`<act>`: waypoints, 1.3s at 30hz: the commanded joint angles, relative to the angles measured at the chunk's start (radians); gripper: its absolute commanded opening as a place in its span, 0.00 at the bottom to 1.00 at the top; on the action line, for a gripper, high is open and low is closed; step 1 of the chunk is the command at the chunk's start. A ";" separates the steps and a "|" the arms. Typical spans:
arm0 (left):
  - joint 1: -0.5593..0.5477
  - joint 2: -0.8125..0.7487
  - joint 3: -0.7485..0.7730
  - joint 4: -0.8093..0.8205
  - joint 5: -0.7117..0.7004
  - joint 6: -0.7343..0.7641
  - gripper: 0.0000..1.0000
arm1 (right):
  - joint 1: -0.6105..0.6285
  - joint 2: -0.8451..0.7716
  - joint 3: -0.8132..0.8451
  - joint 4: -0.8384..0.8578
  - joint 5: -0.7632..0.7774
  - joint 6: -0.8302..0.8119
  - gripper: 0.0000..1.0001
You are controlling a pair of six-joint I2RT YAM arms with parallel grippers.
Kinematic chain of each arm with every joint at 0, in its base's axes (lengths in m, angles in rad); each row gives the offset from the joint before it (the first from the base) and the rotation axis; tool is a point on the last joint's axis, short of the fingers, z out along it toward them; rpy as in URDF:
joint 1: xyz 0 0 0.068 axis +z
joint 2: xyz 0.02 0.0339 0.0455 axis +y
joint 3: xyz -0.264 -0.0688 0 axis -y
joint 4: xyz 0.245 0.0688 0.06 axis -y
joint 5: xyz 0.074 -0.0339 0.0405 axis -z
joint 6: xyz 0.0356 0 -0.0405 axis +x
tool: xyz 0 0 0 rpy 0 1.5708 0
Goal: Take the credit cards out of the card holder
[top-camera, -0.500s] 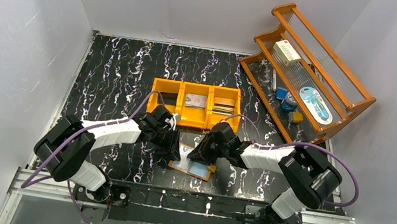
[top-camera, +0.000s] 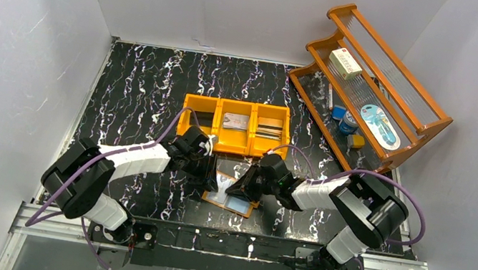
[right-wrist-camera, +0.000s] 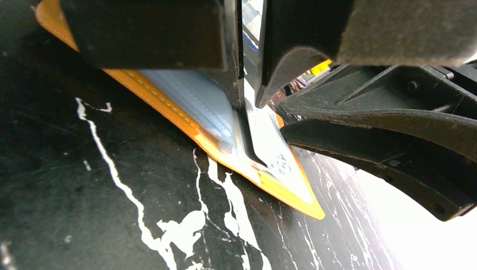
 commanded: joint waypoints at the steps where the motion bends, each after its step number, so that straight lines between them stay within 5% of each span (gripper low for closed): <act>1: -0.033 0.011 -0.032 -0.028 0.027 -0.013 0.31 | 0.004 0.017 -0.004 0.087 -0.006 0.010 0.17; 15: -0.043 -0.022 -0.023 -0.042 -0.015 -0.037 0.32 | 0.003 -0.122 0.029 -0.148 0.081 -0.122 0.00; 39: -0.043 -0.068 -0.014 -0.049 -0.061 -0.061 0.33 | -0.017 -0.256 -0.027 -0.344 0.149 -0.118 0.01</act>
